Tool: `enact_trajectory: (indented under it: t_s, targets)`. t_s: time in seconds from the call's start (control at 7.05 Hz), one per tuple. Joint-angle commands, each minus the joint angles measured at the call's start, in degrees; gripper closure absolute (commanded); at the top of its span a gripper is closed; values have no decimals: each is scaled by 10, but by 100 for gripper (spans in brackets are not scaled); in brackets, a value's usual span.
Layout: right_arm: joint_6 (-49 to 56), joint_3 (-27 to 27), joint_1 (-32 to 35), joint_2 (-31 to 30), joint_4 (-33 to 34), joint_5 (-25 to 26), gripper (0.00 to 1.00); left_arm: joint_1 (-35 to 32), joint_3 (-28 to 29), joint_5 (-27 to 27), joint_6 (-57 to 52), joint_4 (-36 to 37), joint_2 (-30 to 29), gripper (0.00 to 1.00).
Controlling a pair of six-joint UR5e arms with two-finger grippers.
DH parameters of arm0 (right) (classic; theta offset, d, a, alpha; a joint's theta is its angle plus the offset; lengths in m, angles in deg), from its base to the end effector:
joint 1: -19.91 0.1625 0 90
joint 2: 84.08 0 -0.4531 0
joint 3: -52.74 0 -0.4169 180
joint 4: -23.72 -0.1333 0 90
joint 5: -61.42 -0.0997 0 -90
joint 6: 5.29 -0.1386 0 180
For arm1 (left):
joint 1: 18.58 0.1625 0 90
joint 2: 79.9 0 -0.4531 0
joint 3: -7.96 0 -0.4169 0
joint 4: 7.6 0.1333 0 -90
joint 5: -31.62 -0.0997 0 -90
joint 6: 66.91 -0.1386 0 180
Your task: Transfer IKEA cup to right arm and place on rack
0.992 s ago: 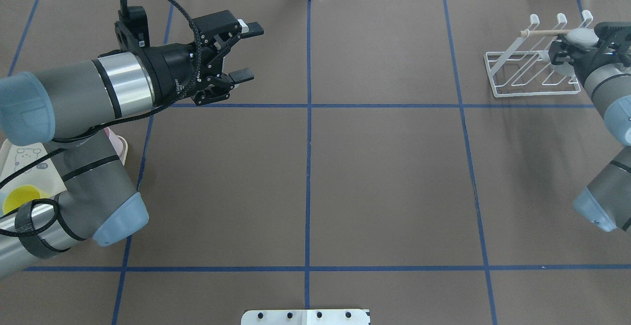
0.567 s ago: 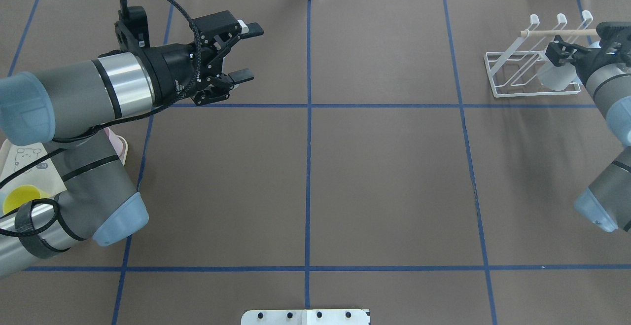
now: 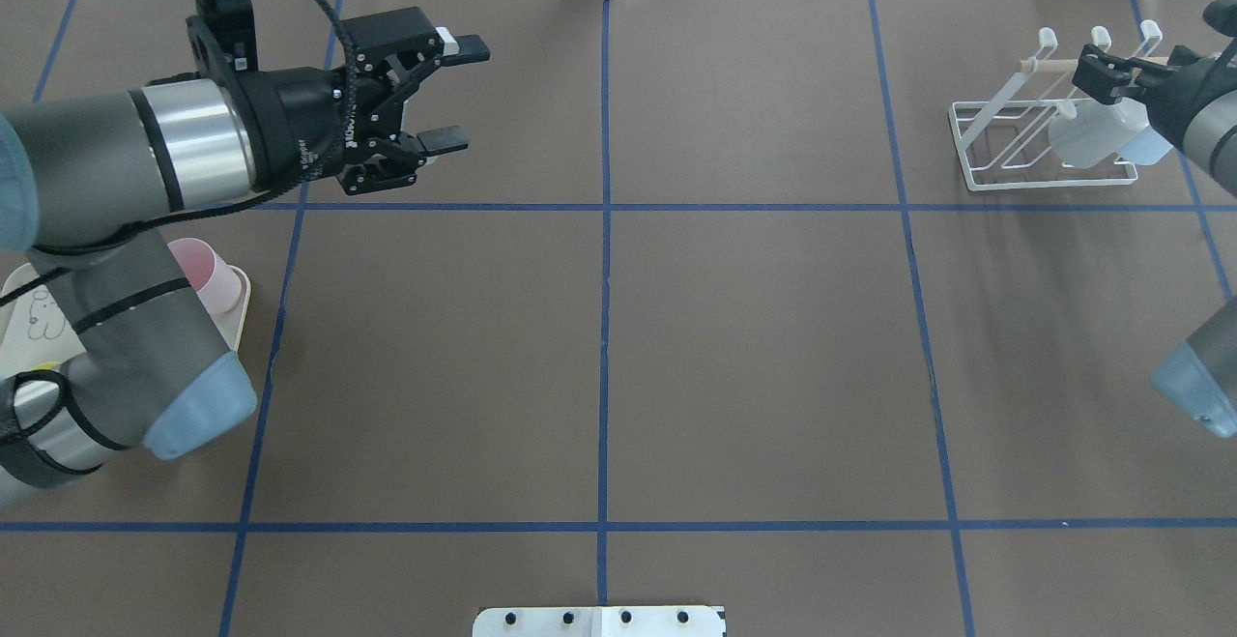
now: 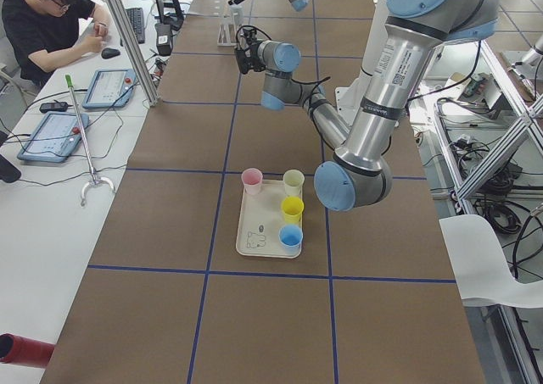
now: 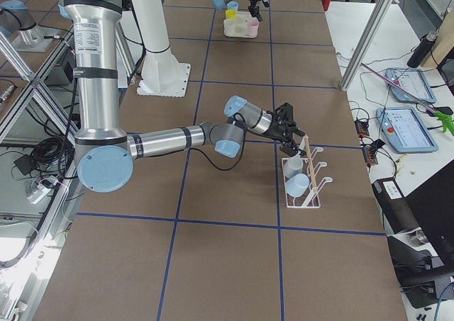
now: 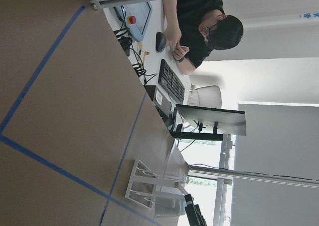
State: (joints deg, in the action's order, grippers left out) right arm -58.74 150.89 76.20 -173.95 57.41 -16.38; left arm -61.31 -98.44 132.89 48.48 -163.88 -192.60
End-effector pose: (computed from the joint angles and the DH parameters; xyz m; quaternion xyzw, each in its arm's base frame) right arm -0.1859 -0.5717 0.5236 0.4468 -0.3012 0.2000 0.8183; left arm 0.3709 -0.4872 0.1854 0.0605 0.7915 -0.2731 0.5435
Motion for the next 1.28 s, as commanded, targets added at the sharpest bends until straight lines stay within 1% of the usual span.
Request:
enact_trajectory:
  t_s: [0.0, 0.14, 0.28, 0.43, 0.57, 0.71, 0.85, 1.13]
  targets:
    - [-1, 88, 71, -5, 87, -172, 0, -93, -16, 124, -78, 49, 35, 0]
    - [-7, 123, 90, 7, 141, -237, 0, -129, -17, 168, -136, 62, 58, 0]
    - [-11, 135, 100, 24, 165, -291, 0, -165, -17, 209, -214, 62, 99, 0]
    - [-54, 132, 102, 56, 181, -359, 0, -193, -18, 234, -293, 66, 141, 0]
    - [-117, 131, 102, 90, 195, -397, 0, -206, -24, 246, -366, 90, 164, 0]
    - [-174, 131, 102, 106, 191, -420, 0, -211, -44, 246, -435, 158, 178, 0]
    - [-250, 130, 99, 117, 183, -423, 0, -212, -69, 241, -495, 250, 178, 0]
    - [-351, 129, 71, 154, 180, -425, 0, -211, -79, 241, -645, 394, 180, 0]
